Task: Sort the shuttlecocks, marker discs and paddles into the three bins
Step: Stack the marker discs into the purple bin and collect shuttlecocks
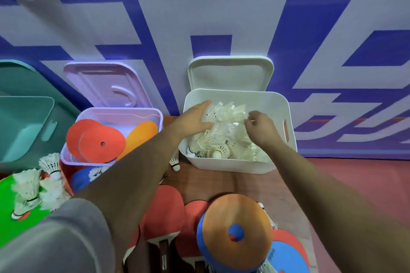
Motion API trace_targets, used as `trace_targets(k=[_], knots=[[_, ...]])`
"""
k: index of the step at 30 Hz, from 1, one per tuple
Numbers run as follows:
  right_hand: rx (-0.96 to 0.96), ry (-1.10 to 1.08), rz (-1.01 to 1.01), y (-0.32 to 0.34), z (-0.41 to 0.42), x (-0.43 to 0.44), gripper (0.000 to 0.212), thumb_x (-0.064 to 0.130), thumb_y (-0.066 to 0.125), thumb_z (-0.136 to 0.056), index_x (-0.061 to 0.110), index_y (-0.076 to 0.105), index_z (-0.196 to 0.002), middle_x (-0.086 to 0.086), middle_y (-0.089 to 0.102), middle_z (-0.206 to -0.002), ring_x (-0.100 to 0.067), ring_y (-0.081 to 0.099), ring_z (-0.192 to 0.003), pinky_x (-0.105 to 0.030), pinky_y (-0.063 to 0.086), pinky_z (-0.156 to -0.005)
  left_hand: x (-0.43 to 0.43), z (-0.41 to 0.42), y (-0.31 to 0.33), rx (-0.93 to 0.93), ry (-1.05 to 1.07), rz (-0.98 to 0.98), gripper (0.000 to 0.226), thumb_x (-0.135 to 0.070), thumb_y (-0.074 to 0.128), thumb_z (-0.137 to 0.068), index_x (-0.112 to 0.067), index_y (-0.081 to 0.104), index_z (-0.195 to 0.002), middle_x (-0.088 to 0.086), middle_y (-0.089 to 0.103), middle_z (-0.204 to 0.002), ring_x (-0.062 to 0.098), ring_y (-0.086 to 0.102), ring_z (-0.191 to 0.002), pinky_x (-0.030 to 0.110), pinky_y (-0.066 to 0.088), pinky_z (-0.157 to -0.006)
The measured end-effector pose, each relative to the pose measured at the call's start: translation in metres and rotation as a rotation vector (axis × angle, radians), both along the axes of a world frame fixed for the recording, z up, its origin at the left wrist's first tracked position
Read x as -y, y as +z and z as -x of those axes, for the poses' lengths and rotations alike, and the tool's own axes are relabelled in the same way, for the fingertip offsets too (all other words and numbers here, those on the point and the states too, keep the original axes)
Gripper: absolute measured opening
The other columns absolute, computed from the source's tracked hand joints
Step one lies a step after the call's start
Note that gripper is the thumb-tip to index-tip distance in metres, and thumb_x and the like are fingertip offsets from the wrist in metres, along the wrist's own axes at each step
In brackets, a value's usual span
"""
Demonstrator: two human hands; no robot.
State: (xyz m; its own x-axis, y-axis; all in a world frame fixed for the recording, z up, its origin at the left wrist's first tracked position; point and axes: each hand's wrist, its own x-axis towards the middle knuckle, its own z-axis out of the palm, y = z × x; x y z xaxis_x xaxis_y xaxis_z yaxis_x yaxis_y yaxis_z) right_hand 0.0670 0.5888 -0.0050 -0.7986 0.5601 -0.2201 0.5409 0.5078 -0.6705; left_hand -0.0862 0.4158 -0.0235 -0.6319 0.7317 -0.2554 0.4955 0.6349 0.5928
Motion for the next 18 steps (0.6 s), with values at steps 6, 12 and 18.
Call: trace_targets(k=[6,12,18], knots=[[-0.234,0.076,-0.048,0.046,-0.010,0.041,0.036,0.022,0.055,-0.092,0.009,0.058,-0.126,-0.007,0.058,-0.124,-0.020,0.058,-0.111,-0.036,0.046,-0.100,0.059,-0.018,0.044,-0.066,0.164,-0.291,0.026,-0.018,0.063,-0.090,-0.019,0.062,-0.116,-0.004,0.057,-0.109,0.012,0.059,-0.104,0.029,0.048,-0.092],[-0.373,0.323,0.027,0.049,-0.018,0.138,0.026,0.018,0.059,-0.088,0.011,0.063,-0.113,-0.004,0.061,-0.110,-0.016,0.058,-0.100,-0.032,0.049,-0.089,0.171,-0.070,0.048,-0.074,0.349,-0.332,0.020,-0.009,0.057,-0.086,-0.017,0.065,-0.103,-0.006,0.058,-0.095,-0.001,0.056,-0.083,0.011,0.042,-0.075],[-0.227,0.486,0.138,0.010,-0.015,0.222,0.015,0.017,0.061,-0.087,0.010,0.065,-0.100,-0.005,0.063,-0.095,-0.018,0.059,-0.088,-0.030,0.046,-0.082,0.266,-0.111,0.008,-0.040,0.584,-0.195,0.014,-0.004,0.063,-0.086,-0.016,0.064,-0.093,-0.001,0.062,-0.092,0.003,0.059,-0.081,0.020,0.045,-0.072]])
